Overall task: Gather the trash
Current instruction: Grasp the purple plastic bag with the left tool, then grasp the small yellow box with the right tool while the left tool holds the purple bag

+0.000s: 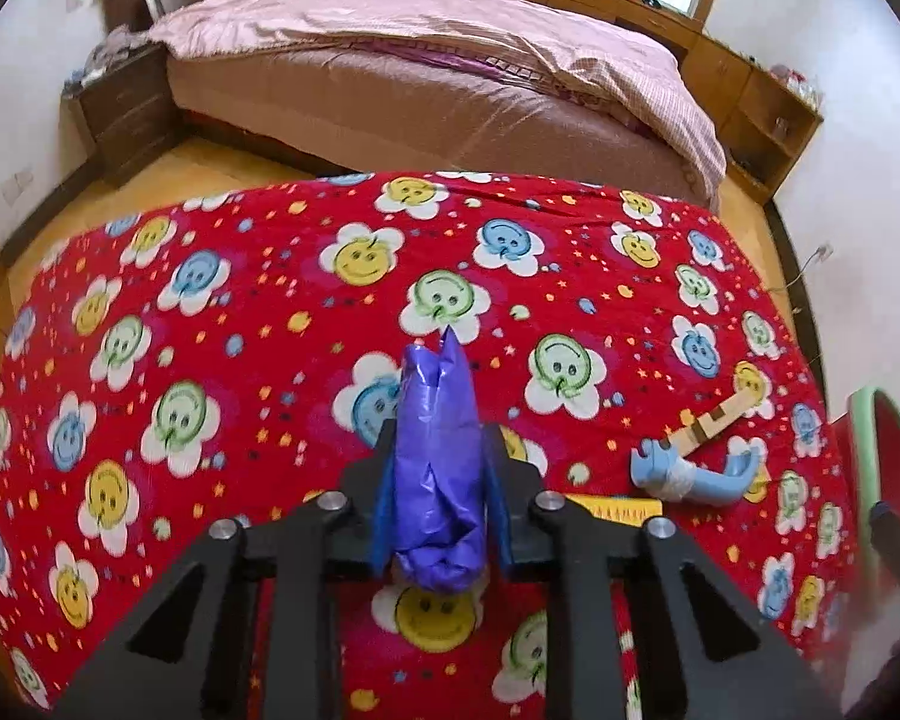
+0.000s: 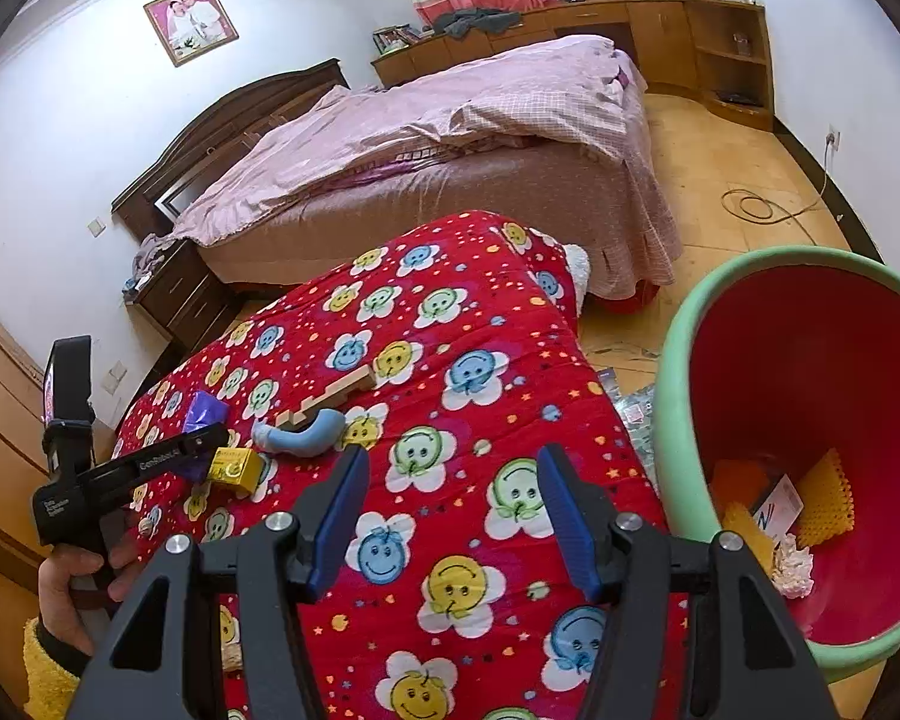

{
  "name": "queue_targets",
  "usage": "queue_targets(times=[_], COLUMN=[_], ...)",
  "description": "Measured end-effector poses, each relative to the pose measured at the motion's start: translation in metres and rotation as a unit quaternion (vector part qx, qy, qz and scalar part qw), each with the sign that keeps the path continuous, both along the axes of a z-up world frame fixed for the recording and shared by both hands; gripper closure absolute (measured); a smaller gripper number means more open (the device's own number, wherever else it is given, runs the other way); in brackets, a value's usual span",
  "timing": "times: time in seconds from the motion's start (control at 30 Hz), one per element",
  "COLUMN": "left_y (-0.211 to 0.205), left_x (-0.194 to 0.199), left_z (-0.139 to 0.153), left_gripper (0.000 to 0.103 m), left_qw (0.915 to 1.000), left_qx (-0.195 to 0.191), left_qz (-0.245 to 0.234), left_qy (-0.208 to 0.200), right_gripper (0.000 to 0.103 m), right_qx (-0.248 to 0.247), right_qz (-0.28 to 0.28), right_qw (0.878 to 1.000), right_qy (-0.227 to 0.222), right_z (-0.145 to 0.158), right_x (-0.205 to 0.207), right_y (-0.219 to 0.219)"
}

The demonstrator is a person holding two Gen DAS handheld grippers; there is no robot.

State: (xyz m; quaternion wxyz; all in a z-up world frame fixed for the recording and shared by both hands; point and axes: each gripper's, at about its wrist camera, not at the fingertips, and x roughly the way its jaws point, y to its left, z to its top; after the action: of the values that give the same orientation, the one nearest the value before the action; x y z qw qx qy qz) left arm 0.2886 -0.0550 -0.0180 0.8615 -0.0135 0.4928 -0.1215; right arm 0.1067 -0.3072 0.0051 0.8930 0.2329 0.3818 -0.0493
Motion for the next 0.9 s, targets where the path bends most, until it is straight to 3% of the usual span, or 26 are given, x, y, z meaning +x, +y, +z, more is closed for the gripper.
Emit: queue_targets(times=[0.27,0.53,0.9], left_y=[0.045,0.091,0.117], left_x=[-0.031,-0.053,-0.055], left_z=[0.014,0.016,0.002], left_gripper=[0.080,0.080,0.080], left_qw=[0.9975,0.9909,0.9868], left_qx=[-0.044,-0.047,-0.059], left_qz=[0.053,0.121,0.142], left_qy=[-0.017,-0.037,-0.050], right_gripper=[0.042,0.041,0.037], right_qx=[-0.003,-0.003,-0.002], right_qz=[0.023,0.056,0.085], right_qw=[1.000,0.998,0.996], right_qy=[0.000,-0.002,0.019], right_z=[0.004,0.006,-0.005], right_x=[0.005,0.020,0.051], right_y=[0.021,0.060,0.117])
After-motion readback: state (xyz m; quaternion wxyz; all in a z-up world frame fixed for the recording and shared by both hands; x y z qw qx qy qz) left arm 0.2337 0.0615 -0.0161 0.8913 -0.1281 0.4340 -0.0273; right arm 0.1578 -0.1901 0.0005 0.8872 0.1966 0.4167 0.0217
